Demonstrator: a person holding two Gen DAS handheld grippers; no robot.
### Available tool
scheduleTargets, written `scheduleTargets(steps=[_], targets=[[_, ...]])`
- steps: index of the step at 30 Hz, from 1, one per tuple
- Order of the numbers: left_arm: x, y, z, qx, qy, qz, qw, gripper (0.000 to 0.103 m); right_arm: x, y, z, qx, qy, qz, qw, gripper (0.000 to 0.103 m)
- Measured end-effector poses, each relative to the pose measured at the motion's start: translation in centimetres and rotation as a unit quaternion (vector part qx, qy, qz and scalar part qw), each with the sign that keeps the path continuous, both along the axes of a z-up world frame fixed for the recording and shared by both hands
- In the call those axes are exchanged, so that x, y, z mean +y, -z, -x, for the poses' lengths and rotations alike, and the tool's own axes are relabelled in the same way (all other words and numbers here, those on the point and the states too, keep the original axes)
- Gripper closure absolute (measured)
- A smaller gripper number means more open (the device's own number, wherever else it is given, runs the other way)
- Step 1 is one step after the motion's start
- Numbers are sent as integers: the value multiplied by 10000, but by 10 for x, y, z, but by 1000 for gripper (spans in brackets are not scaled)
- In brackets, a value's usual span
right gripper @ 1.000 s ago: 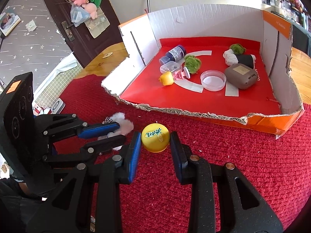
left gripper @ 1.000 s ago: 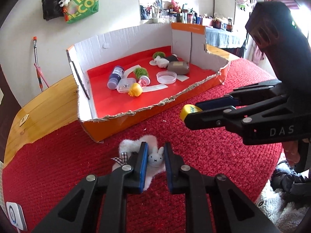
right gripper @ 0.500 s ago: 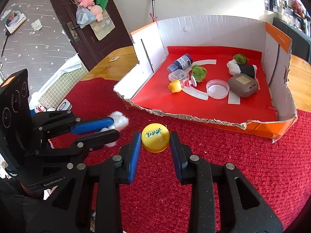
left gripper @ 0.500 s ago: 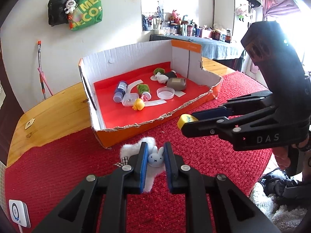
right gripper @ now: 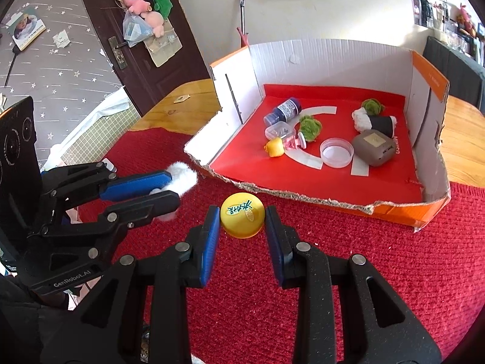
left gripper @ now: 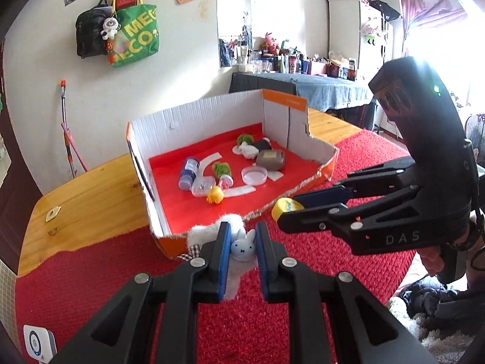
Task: Organize objects
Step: 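Carry the sheep and yellow lid over the box wall with both tools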
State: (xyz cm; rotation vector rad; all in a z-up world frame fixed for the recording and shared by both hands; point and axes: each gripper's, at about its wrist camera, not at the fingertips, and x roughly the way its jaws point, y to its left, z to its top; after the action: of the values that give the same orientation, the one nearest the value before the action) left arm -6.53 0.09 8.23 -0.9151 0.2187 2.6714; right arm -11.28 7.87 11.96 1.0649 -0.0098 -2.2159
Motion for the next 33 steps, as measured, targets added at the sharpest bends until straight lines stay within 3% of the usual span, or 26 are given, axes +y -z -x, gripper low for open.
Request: scheduleTargets(steps=[10, 17, 23, 33], targets=[[7, -17, 24, 212, 38, -9, 9998, 86, 8, -15, 13, 65, 17, 124, 9999, 74], [12, -15, 54, 100, 58, -17, 9999, 86, 18, -17, 36, 19, 135, 73, 9999, 74], [16, -6, 79, -138, 187, -75, 9997, 86, 23, -13, 59, -93, 219, -132, 9996, 74], [22, 25, 111, -915, 409, -133, 9949, 86, 23, 11, 91, -472, 206, -641, 9966, 74]])
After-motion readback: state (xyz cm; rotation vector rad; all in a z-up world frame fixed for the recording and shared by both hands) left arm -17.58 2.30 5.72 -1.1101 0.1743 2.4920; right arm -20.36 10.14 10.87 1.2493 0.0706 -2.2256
